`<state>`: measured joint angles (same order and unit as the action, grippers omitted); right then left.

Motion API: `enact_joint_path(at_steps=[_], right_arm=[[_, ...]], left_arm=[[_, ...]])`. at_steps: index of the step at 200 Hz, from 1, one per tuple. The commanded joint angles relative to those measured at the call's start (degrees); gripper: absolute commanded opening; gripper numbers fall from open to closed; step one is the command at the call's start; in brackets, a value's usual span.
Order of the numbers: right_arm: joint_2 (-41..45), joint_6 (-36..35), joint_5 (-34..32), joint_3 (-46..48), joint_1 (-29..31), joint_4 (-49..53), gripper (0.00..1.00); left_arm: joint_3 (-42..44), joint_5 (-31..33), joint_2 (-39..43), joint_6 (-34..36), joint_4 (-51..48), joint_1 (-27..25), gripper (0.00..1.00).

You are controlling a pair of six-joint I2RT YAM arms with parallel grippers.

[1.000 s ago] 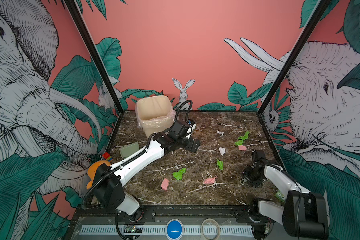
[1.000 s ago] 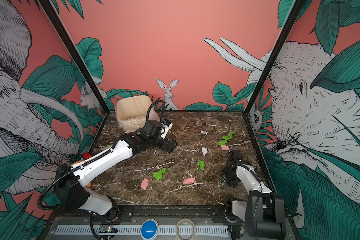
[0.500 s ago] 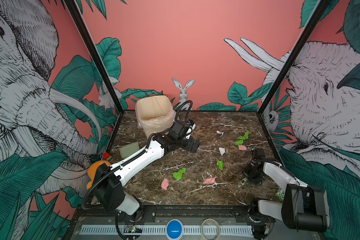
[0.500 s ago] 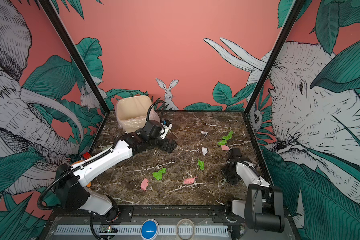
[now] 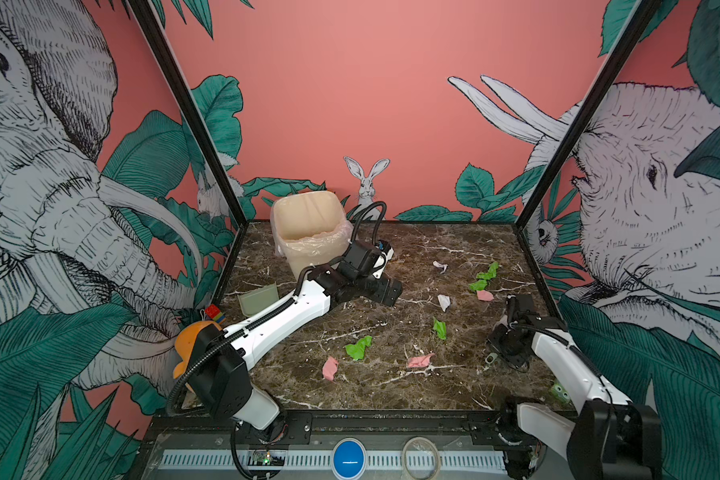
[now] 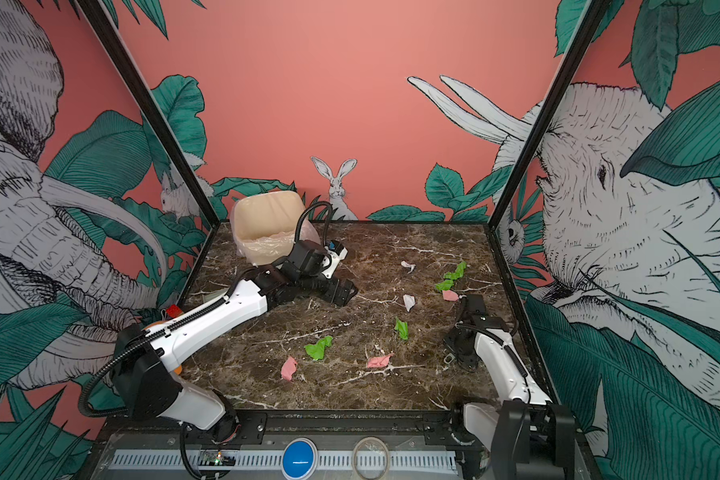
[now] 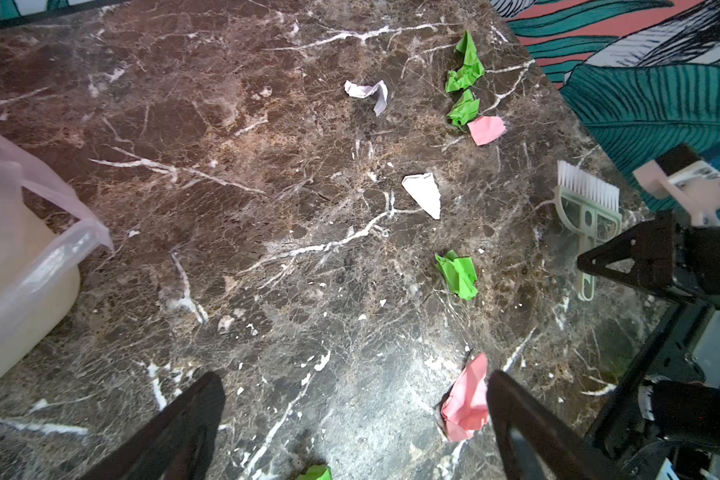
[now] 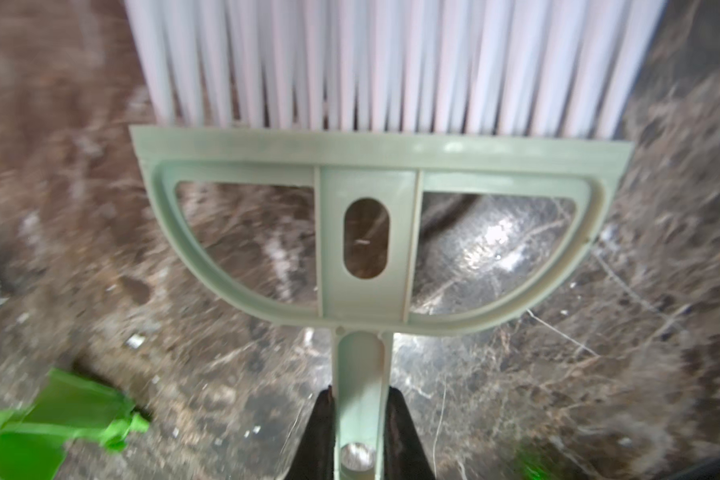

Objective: Sweep away the paper scraps from the table
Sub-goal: 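Lift the green brush with the right gripper toward the left gripper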

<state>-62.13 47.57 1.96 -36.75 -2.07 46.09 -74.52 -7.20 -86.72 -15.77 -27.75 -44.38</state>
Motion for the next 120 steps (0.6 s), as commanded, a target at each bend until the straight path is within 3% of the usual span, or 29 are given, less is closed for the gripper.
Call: enact_joint_path(at_steps=[1,40,68,120], right_arm=[[1.75,-3.86,-2.79,-3.71,1.91,5.20,0.00],[3.42,-7.62,-3.89,-9.61,8.58,6.67,0.00],[3.35,-10.34,-5.71,-14.04,16.17,5.50,0.00],[-1.20,-15.05,-13.74,-24.05,32.80,5.68,0.00]], left_arm=[[-0.68,-2.79,-0.75,-1.61,1.96,-0.34,1.00],[-1.36,-6.58,-2.09,-3.68,5.71,-0.32,1.00],[-1.01,-14.27,-3.32,-6.87,11.31,-0.14,1.00],[3.25,-25.88,-3.27,-19.22,28.61,1.82,1.00]])
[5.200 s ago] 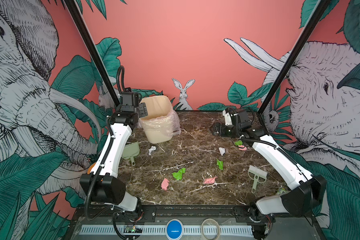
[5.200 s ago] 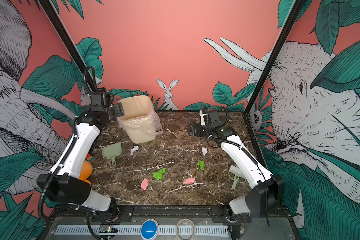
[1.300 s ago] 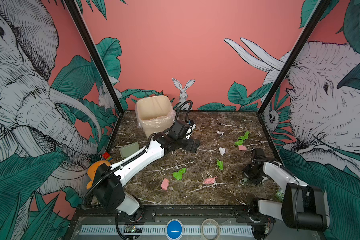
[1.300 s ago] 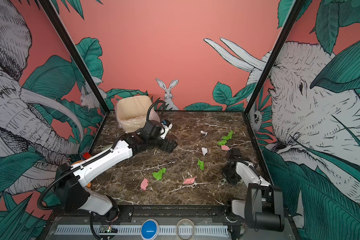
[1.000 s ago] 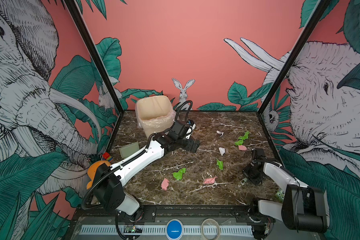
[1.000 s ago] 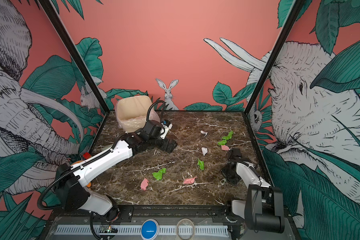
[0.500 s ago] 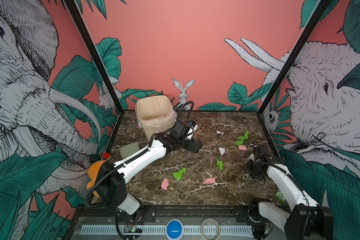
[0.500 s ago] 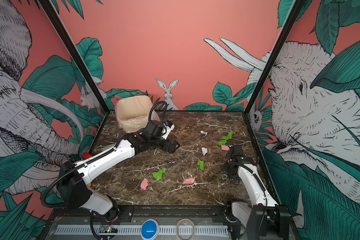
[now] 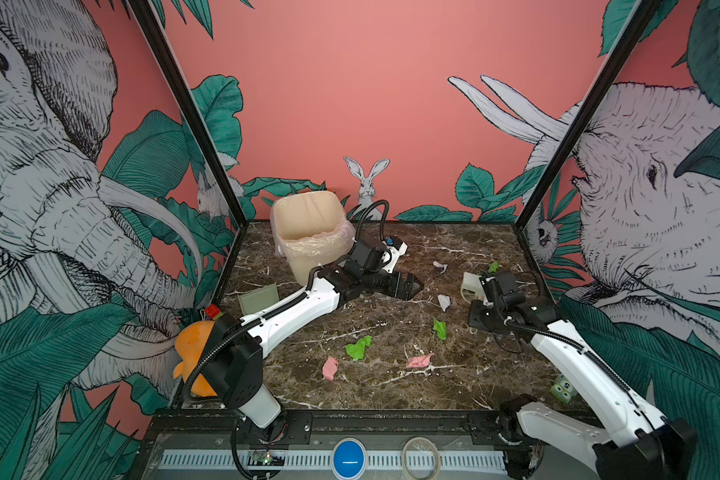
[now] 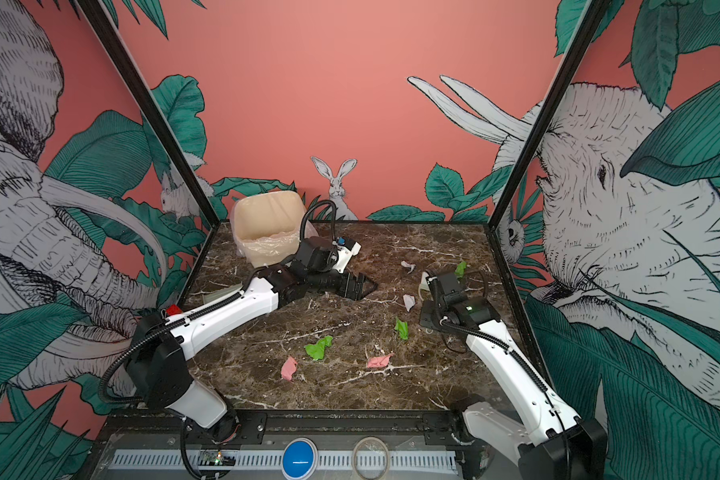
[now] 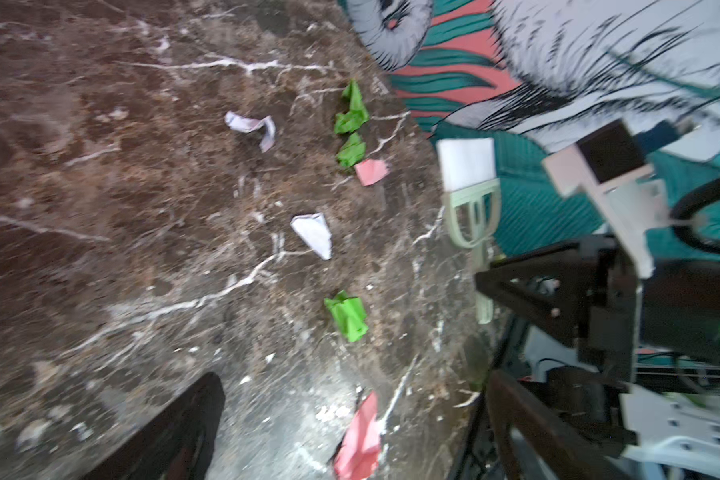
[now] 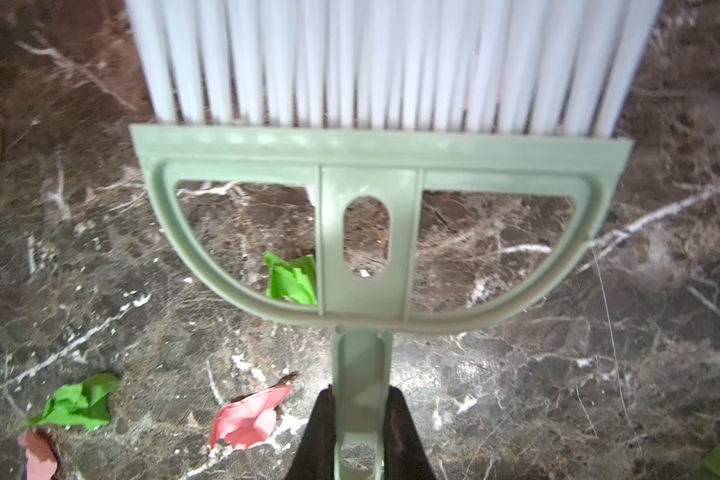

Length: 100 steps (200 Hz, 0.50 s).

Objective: Sweep away the paper scraps from the table
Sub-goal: 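Lift the green brush with the right gripper toward the left gripper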

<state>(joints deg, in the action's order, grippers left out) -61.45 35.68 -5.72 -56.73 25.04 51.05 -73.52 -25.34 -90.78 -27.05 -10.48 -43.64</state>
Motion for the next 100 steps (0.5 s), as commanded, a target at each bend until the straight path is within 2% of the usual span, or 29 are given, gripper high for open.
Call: enact_joint_path(at_steps=[1,19,32,100], right_arm=[[-2.03,-3.25,-6.20,-4.26,5.97,0.72,0.00],[-4.07,-4.28,-8.47,-7.11,10.42,0.29,0.00],[-5.51,-4.44,-8.43,-8.67,12.26,-0.31,0.00],[-7.37,-3.12,-7.47,-11.95,16.92,-4.68,0.00]], left_arm=[[2.33,-7.90,0.83,-8.11,11.66,1.09,1.00],[3.53,-10.69,0.97,-10.44,15.71,1.42,0.99],[4.20,-11.37,0.99,-11.12,17.04,1.54,0.95],[8.12,-12.06,1.08,-16.43,25.81,2.24,0.74]])
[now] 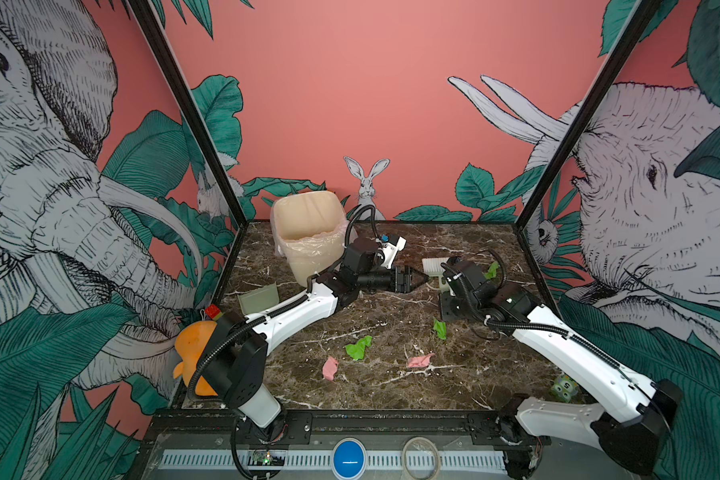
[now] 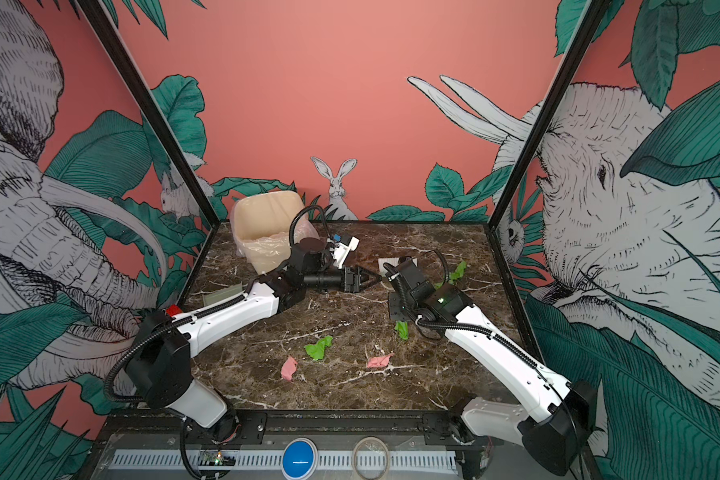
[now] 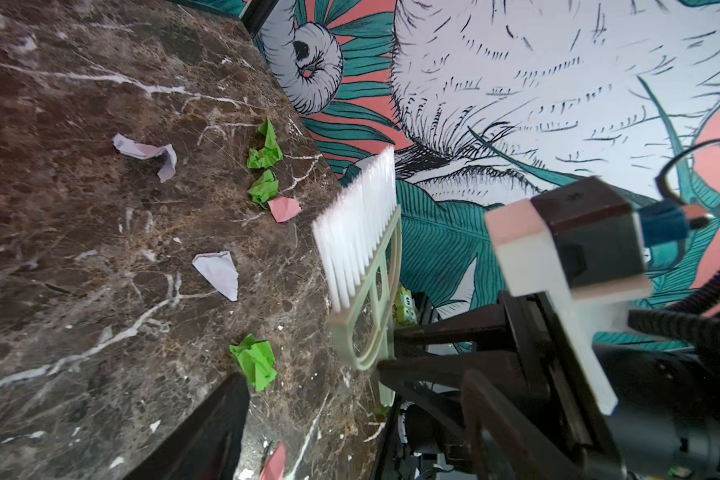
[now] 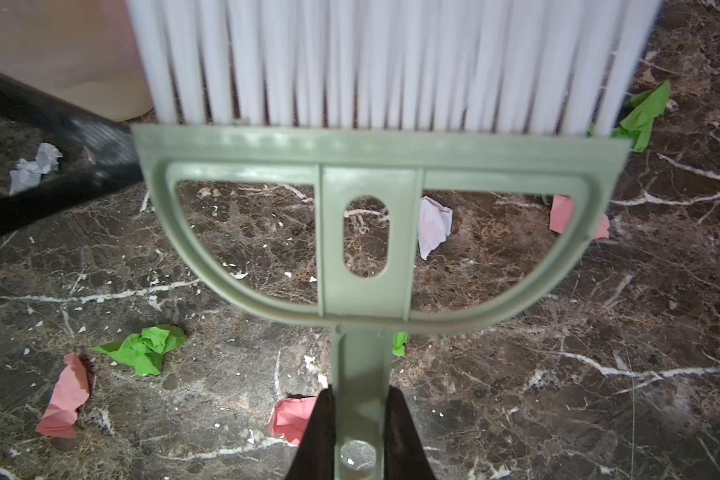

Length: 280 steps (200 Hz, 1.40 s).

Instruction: Sweep away the paper scraps from the table

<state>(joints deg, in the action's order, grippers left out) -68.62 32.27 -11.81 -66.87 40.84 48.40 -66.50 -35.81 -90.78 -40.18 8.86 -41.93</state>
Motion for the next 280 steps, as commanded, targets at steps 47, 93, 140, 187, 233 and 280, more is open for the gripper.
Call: enact_joint_path(at_steps=[47,93,140,187,233,280], right_arm=[[-1.28,-0.09,-1.30,-3.58,3.34,-2.22,0.00],[-2.48,-0.41,-1.64,-4.47,5.28,-2.35,0.00],[-3.38,-1.07,-1.81,-4.86,6.44,-2.14,0.00],[-3.24,-1.42,-1.72,-5.20,6.45,-1.99,0.00],[2.65,-1.83,-1.62,-1.53,5.57,-5.95,0.43],[12.92,-0.01,15.13,5.75,-4.89,-16.87,0.85]], left_arm=[[0.39,-2.28,-0.17,-4.72,8.41,0.62,0.57],[-0.56,-1.42,-0.25,-3.83,6.88,0.62,0.42],[-0.60,-0.84,-0.71,-4.35,6.51,0.62,0.20],[0.54,0.60,-0.14,-6.16,7.89,0.62,0.00],[4.38,5.86,1.97,-10.84,14.41,1.32,0.00],[7.93,15.07,6.02,-14.81,26.69,1.41,0.00]])
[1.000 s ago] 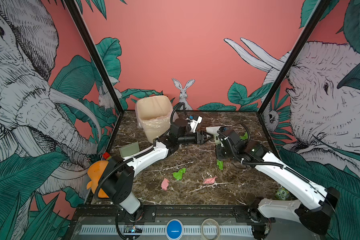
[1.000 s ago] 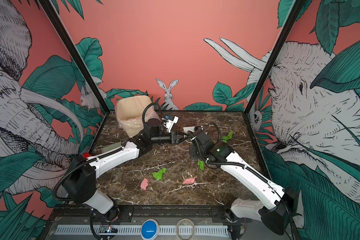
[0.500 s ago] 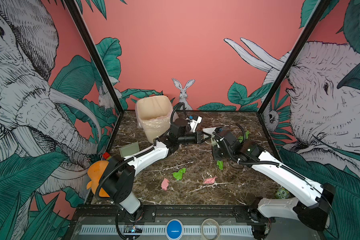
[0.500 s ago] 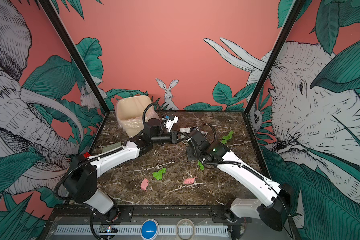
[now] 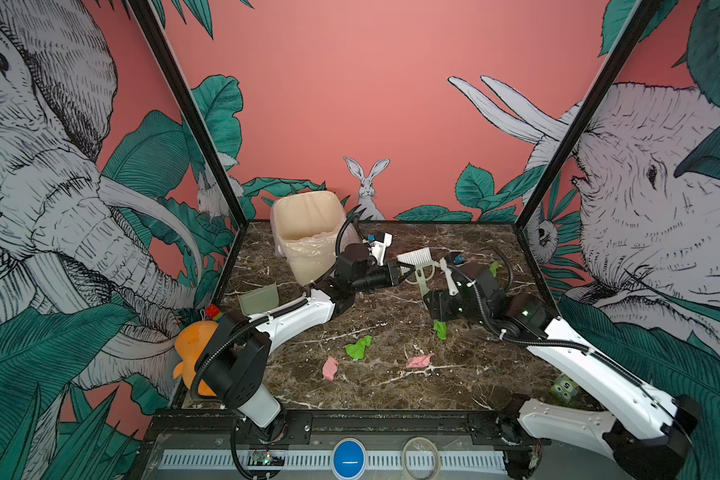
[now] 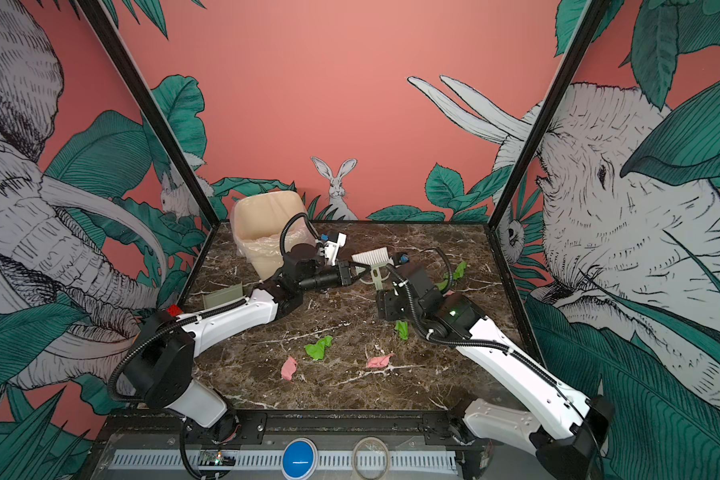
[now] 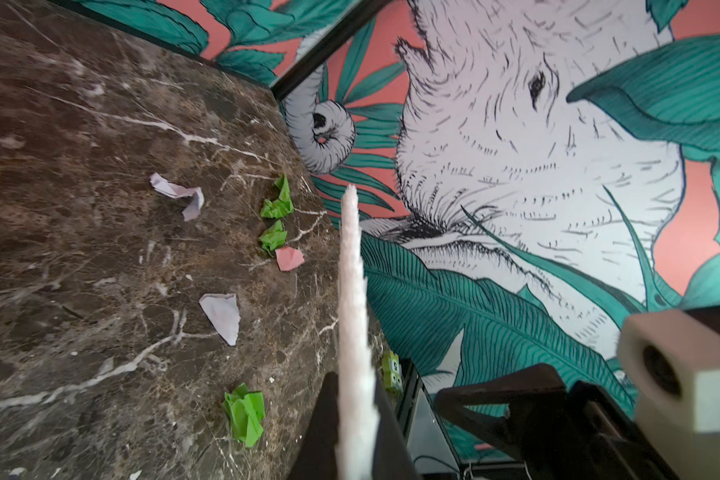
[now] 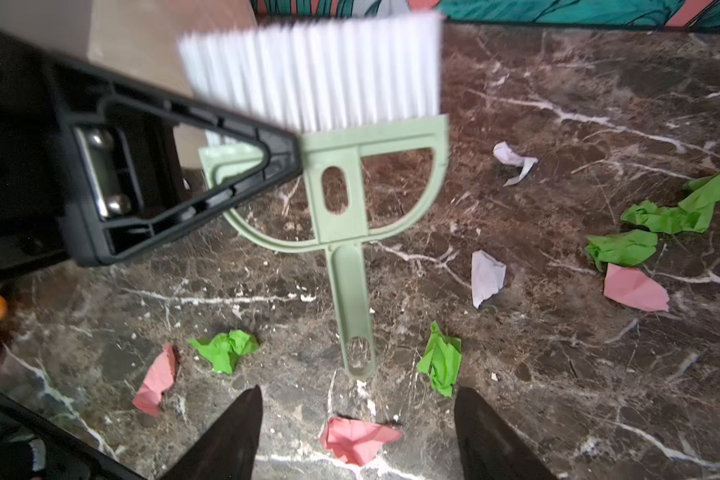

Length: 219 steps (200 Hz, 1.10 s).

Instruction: Sweep away the paper scraps from the table

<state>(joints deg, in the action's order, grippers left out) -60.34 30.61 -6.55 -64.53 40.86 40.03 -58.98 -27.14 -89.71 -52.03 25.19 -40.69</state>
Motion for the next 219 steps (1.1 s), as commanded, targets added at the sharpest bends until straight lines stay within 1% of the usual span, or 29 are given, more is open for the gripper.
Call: enact_joint_path(at_steps=[1,19,21,49,64,74,93,119,142,145,159,174,219], right_arm=[[5.10,1.83,9.86,3.61,-5.22,-8.80,0.85],[8.83,5.50,18.87,8.02,-10.42,-16.77,0.90],[9.21,6.04,20.43,8.48,-11.01,-17.24,0.90],[11.71,15.85,33.37,14.60,-18.29,-35.46,0.91],[11.57,21.87,37.78,16.98,-21.11,-45.00,0.91],[11.02,25.47,39.73,18.05,-22.60,-49.52,0.91],[9.14,31.07,42.35,19.78,-24.56,-58.24,0.89],[6.07,37.69,43.19,22.05,-25.69,-69.06,0.81],[2.15,42.31,44.30,22.78,-25.92,-78.07,0.76],[1.64,42.83,44.44,22.78,-25.92,-80.50,0.75],[-0.82,45.00,45.21,22.74,-25.92,-84.31,0.71],[-2.08,45.60,45.56,22.52,-25.92,-85.98,0.66],[-2.27,46.66,45.39,22.98,-25.92,-89.36,0.56]], left_arm=[[0.39,6.53,4.97,-2.97,10.56,0.17,0.00],[-0.38,8.30,4.95,-4.86,15.07,0.17,0.00],[-0.49,8.43,4.87,-5.15,15.59,1.40,0.00],[-2.43,9.91,2.57,-9.67,23.37,1.84,0.00],[-3.83,9.31,1.25,-11.66,26.45,1.84,0.00],[-4.58,9.14,0.74,-12.28,26.93,1.84,0.00],[-5.48,9.11,0.43,-12.31,26.84,1.84,0.00],[-6.86,8.99,0.11,-12.77,26.89,1.84,0.00],[-8.09,8.77,-0.61,-13.92,27.60,1.58,0.00],[-8.20,8.69,-0.64,-14.01,27.63,1.50,0.00],[-8.77,8.46,-0.93,-14.28,27.65,1.31,0.00],[-9.24,8.21,-1.20,-14.48,27.70,1.31,0.00],[-7.42,10.32,-1.17,-15.97,30.28,1.31,0.00]])
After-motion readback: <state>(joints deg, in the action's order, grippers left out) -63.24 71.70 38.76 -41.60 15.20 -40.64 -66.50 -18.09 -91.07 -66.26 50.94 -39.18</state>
